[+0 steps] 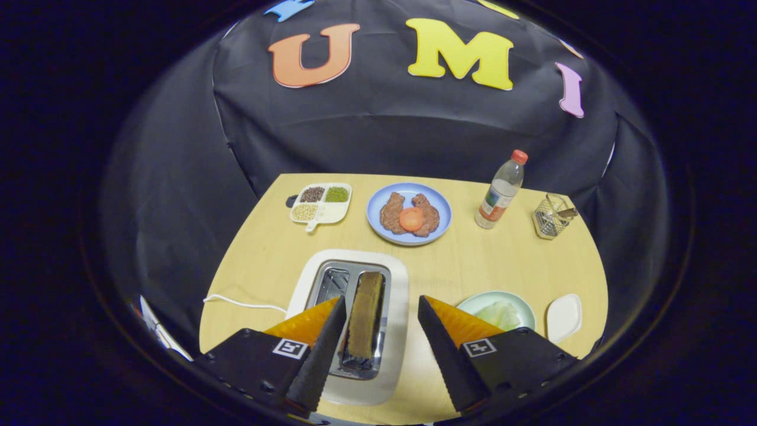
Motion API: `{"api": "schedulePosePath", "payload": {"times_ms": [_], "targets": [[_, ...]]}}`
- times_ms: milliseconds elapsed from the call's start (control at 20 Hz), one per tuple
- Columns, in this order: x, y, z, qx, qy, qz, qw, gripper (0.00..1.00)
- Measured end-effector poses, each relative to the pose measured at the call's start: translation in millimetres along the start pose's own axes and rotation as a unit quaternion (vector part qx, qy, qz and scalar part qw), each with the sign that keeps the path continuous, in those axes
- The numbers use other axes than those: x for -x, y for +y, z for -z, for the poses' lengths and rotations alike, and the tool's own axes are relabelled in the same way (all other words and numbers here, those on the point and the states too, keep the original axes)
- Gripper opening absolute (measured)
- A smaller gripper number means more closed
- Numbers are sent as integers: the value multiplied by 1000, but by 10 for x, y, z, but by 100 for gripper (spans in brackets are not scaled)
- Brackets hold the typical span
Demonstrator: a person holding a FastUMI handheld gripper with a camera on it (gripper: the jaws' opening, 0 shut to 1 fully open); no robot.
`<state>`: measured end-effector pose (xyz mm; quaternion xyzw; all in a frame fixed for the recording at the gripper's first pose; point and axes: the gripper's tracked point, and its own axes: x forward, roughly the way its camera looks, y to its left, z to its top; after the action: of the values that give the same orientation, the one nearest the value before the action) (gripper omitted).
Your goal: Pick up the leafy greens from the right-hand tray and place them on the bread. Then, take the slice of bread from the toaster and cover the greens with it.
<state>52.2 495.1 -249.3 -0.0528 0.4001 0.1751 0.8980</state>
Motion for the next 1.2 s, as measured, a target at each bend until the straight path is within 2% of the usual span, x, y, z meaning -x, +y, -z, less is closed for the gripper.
{"api": "schedulePosePath", "payload": {"times_ms": [150,250,300,450,550,650,900,1200], "targets": [[-67,37,-3,-9,14,6,1000,75],[-138,35,21,-14,25,9,1000,62],[-130,9,46,-15,35,13,999,52],[-138,8,86,-18,47,10,999,30],[-134,26,80,-11,48,3,999,26],[-92,70,121,-5,57,-10,998,17],[124,15,62,0,34,-25,999,17],[658,-325,-103,-51,2,-73,996,17]]}}
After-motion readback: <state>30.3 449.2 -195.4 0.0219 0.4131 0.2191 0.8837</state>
